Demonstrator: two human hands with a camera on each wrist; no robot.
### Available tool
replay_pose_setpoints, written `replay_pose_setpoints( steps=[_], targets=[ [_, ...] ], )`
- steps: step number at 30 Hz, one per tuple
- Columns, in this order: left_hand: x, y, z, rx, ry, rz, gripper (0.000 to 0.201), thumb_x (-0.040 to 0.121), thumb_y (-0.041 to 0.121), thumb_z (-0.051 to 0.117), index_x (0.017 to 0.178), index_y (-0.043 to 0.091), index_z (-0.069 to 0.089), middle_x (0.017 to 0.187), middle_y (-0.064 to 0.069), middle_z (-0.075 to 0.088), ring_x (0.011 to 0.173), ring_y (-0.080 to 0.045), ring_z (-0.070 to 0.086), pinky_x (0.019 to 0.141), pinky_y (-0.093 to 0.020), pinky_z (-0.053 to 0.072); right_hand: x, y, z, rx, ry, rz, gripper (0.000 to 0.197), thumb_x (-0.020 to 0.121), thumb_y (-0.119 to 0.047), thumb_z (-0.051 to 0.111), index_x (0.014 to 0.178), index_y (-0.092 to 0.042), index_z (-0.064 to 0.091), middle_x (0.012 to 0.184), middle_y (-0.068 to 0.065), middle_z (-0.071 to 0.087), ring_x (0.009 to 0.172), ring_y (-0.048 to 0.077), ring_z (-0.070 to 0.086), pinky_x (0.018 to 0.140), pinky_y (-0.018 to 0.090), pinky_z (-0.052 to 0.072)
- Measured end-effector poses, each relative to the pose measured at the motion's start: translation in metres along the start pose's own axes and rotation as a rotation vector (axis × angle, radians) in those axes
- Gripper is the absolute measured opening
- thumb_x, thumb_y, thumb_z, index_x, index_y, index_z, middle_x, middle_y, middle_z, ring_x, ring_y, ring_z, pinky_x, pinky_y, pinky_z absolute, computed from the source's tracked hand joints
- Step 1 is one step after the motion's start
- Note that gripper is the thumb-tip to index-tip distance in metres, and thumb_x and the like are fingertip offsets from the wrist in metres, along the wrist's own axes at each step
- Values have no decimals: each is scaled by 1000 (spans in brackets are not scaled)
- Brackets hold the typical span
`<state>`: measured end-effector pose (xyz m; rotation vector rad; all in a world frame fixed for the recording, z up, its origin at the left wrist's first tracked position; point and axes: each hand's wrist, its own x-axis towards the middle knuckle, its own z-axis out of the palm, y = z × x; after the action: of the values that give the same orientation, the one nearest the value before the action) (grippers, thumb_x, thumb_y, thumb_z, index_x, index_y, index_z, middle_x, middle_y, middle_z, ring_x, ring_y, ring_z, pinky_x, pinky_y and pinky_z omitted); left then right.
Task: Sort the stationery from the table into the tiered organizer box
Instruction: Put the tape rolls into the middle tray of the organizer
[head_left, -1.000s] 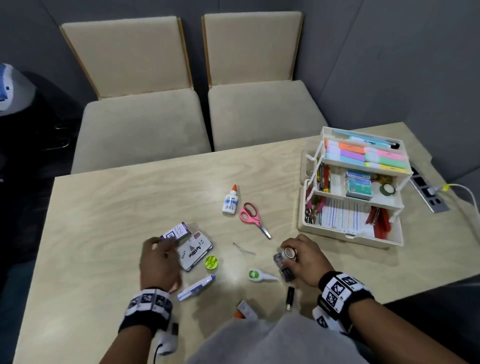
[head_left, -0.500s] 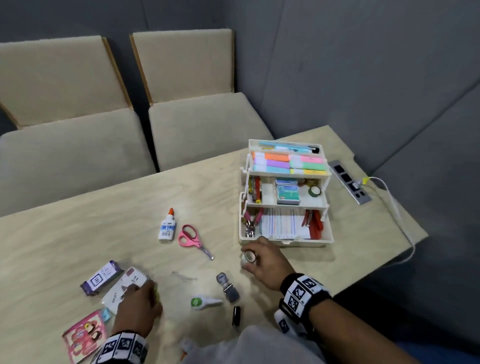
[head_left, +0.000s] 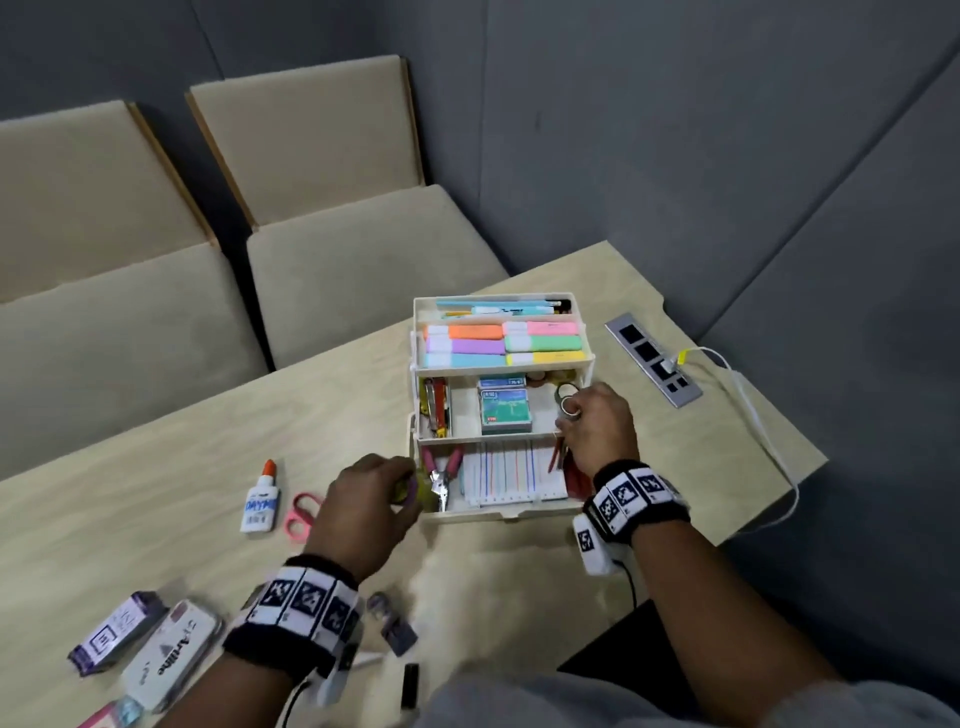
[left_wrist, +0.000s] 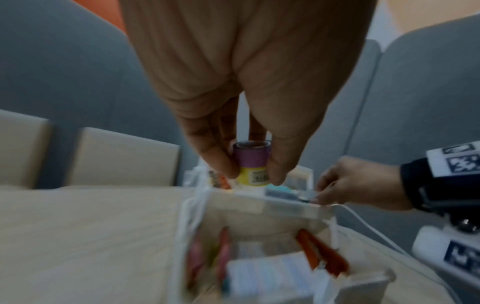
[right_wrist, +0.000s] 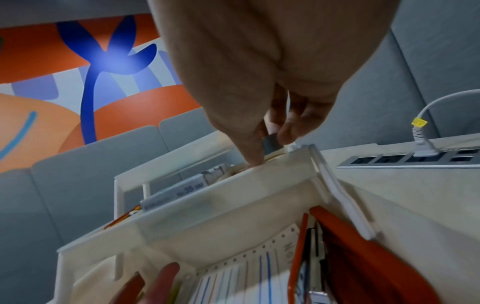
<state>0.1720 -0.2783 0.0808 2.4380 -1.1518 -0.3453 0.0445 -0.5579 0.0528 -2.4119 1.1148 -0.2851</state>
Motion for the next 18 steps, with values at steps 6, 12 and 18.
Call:
replay_pose_setpoints(
  steps=[6, 12, 18],
  targets=[
    [108, 101, 20, 121, -92, 236, 8, 83, 30, 61, 83, 24, 57, 82, 1, 57, 75, -25, 58, 64, -36, 53, 14, 9, 4, -206, -38, 3, 23, 84, -41, 73, 97, -22, 78, 105, 4, 66, 102, 29, 56, 88, 41, 46],
    [159, 139, 56, 243, -163, 246, 19, 85, 21, 59, 103, 18, 65, 97, -9, 61, 87, -34, 62, 66, -34, 44, 12, 20, 5, -39, -46, -25, 23, 81, -33, 74, 90, -12, 74, 101, 8, 65, 97, 32, 56, 84, 41, 51],
    [176, 151, 79, 389, -198, 276, 23, 88, 17, 56, 107, 19, 68, 105, -9, 66, 89, -35, 67, 67, -40, 53, 8, 34, 1, 67, 41, 1, 20, 79, -23, 68, 89, -7, 74, 99, 8, 65, 94, 30, 57, 85, 38, 51]
  ],
)
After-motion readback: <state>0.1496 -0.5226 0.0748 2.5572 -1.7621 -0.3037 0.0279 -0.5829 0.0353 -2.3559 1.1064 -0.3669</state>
